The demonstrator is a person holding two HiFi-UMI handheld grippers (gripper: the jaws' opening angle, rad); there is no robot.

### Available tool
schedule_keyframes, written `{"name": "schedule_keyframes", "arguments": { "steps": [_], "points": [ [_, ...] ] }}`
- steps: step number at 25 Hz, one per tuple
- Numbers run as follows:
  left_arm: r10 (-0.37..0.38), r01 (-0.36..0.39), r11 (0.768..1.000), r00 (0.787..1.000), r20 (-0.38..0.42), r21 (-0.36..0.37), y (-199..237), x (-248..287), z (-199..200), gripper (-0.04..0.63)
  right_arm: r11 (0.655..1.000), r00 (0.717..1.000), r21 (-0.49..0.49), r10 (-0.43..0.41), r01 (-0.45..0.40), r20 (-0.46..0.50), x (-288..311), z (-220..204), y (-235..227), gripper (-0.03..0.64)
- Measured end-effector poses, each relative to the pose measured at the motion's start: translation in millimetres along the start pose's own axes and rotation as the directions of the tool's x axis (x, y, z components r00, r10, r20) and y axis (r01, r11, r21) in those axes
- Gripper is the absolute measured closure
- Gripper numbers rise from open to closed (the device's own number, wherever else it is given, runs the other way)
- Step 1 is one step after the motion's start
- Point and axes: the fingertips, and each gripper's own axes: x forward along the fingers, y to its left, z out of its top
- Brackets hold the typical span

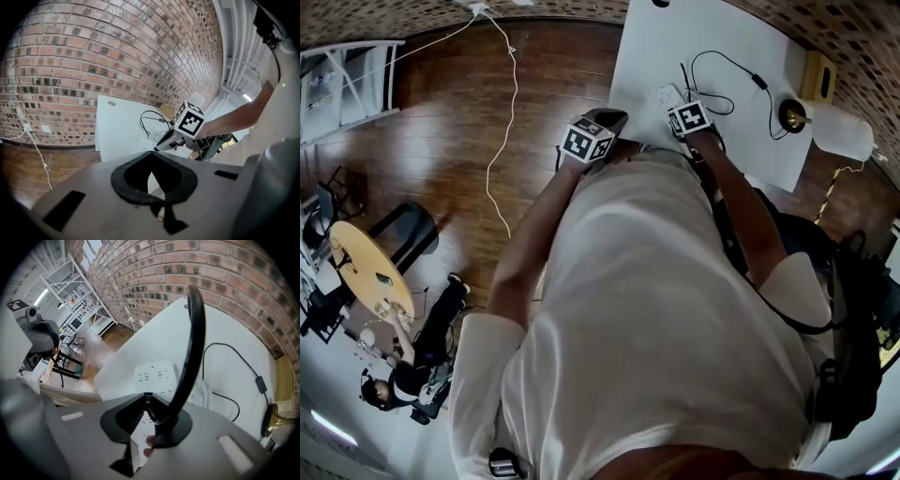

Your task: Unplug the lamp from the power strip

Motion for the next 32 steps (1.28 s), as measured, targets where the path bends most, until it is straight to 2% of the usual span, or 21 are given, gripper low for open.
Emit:
{"name": "schedule_keyframes", "arguments": {
  "steps": [5,9,10,12,14,16,18,19,22,25,28,32],
  "points": [
    [0.0,0.0,1.0,1.0,0.019,-0.008,4.0,-2.1,0.6,0.591,0.999,0.998,-0.026,-0.025,0.024,-0.05,10.3,-0.8,11.5,0.574],
    [0.0,0.001,1.0,1.0,0.03,-0.021,3.8,3.2,1.4,0.591,0.984,0.987,-0.082,-0.155,0.158,0.035,2.9,3.5,-10.2,0.572],
    [-0.005,0.005,1.0,1.0,0.031,-0.02,2.5,6.5,2.5,0.591,0.987,0.988,-0.054,-0.151,0.152,0.012,2.5,-6.8,-9.5,0.572],
    [-0.012,0.012,1.0,0.999,0.03,-0.017,1.1,11.5,4.5,0.591,0.994,0.994,0.05,-0.092,0.095,-0.058,6.2,-31.3,-2.1,0.572],
    [-0.009,0.01,1.0,1.0,0.024,-0.021,3.2,11.8,1.7,0.591,0.992,0.998,0.11,-0.048,0.054,-0.051,11.8,-31.6,-3.3,0.571],
    [-0.005,0.006,1.0,1.0,0.019,-0.025,6.1,11.8,0.2,0.591,0.995,0.996,0.051,-0.083,0.081,0.034,12.8,-3.2,-16.5,0.566],
    [-0.009,0.009,1.0,1.0,0.02,-0.015,4.1,9.7,3.9,0.591,0.989,0.989,-0.053,-0.138,0.141,0.06,5.9,7.9,-16.8,0.568],
    [-0.01,0.01,1.0,1.0,0.021,-0.009,2.7,6.2,5.8,0.591,0.985,0.985,-0.074,-0.153,0.158,0.075,2.9,8.8,-13.6,0.568],
    [0.006,-0.006,1.0,1.0,0.02,-0.009,4.2,-10.0,4.5,0.591,0.987,0.981,-0.042,-0.149,0.156,0.128,2.9,9.2,-4.7,0.566],
    [0.031,-0.03,0.999,0.999,0.022,-0.019,6.6,-20.1,-2.8,0.591,0.988,0.984,-0.051,-0.137,0.144,0.118,9.3,7.6,0.3,0.566],
    [0.035,-0.034,0.999,0.999,0.029,-0.024,6.7,-18.0,-0.2,0.591,0.989,0.983,-0.004,-0.147,0.149,0.109,9.0,8.5,-5.0,0.565],
    [0.015,-0.015,1.0,1.0,0.023,0.001,-4.5,-16.5,6.4,0.591,0.963,0.965,-0.134,-0.213,0.234,0.152,4.9,5.2,1.2,0.565]
  ]
}}
